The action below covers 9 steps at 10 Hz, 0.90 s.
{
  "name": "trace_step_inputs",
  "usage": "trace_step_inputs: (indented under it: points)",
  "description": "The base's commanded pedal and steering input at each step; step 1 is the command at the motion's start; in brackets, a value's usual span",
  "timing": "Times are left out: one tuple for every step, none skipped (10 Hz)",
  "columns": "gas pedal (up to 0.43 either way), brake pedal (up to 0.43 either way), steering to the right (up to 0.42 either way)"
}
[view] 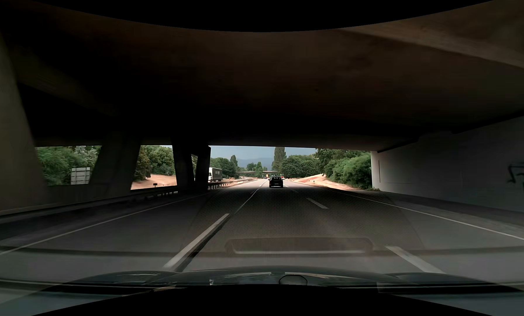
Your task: Follow the waypoints while adhering to traffic rules and regulations
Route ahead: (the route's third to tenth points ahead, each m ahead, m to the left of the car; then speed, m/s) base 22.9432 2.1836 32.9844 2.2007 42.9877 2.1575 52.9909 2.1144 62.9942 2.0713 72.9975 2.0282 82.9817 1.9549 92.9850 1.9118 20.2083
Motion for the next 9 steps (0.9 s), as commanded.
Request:
trace_step_inputs:
  points:
    - [0.177,0.0,-0.001]
    - [0.177,0.0,-0.001]
    - [0.177,0.0,-0.001]
    - [0.177,0.0,-0.001]
    - [0.177,0.0,-0.001]
    - [0.177,0.0,-0.001]
    - [0.177,0.0,-0.001]
    - [0.177,0.0,-0.001]
    - [0.177,0.0,-0.001]
